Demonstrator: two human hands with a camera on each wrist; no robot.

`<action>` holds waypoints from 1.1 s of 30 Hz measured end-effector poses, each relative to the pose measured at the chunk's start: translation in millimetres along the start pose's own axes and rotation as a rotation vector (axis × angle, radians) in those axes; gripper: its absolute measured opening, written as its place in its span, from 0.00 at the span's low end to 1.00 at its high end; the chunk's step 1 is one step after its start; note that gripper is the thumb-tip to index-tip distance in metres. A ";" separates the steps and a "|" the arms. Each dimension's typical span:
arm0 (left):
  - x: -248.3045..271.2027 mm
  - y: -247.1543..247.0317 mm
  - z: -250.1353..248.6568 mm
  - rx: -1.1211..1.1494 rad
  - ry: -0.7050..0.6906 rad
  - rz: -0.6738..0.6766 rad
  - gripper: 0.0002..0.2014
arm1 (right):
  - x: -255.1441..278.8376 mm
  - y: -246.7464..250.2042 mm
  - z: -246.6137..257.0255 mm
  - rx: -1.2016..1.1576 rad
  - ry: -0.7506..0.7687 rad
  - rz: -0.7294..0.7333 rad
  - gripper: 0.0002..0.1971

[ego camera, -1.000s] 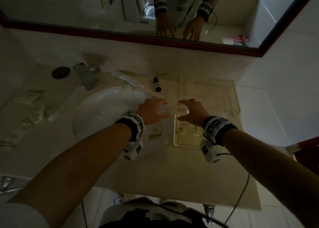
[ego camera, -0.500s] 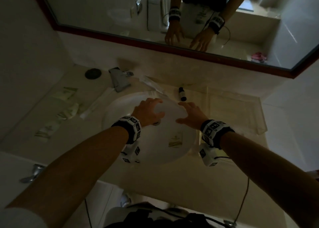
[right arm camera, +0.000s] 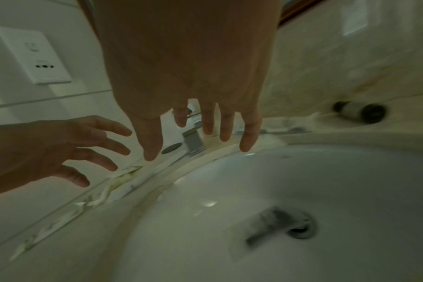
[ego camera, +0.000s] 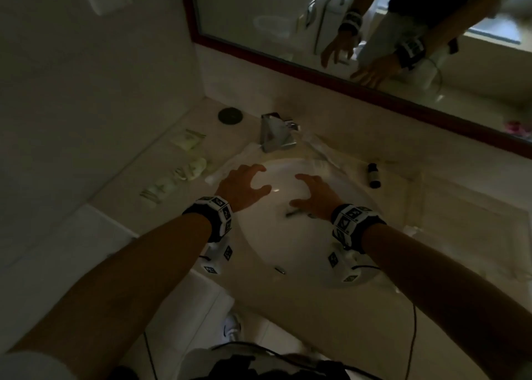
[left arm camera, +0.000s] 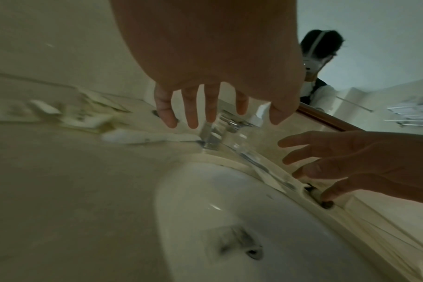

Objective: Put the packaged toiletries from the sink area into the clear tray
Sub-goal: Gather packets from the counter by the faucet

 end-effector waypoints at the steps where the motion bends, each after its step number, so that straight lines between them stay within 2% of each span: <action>1: 0.5 4.9 9.2 0.010 0.013 -0.007 0.27 | -5.3 -4.9 8.6 -0.004 0.008 0.008 0.38; 6: -2.8 29.9 53.1 0.020 0.086 -0.043 0.28 | -38.7 -28.3 44.3 0.000 0.046 0.024 0.38; 7: -9.2 43.3 79.2 0.034 0.119 -0.059 0.28 | -57.8 -41.0 65.5 0.000 0.061 0.047 0.38; 9: -14.1 49.0 96.3 0.036 0.138 -0.066 0.27 | -68.1 -47.9 77.6 0.010 0.064 0.070 0.38; 15: -16.2 54.8 101.9 0.008 0.155 -0.098 0.28 | -77.4 -52.6 77.1 0.022 0.056 0.060 0.38; 22: -42.8 73.1 147.2 0.014 0.304 -0.119 0.32 | -120.0 -67.1 101.5 0.003 0.057 0.097 0.38; 29: -68.0 84.2 171.6 -0.101 0.336 -0.132 0.29 | -161.9 -77.1 125.0 0.020 0.077 0.105 0.35; 33: -83.0 88.2 183.5 -0.204 0.344 -0.125 0.29 | -182.9 -82.6 138.9 0.107 0.091 0.083 0.33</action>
Point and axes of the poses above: each hand's wrist, its own x-axis away from the middle knuckle, its own y-axis out of the back of the hand, z = x × y, the point moved 6 cm from there along -x, towards the middle knuckle, and after that the axes turned 4 degrees about y, right-handed, at the moved point
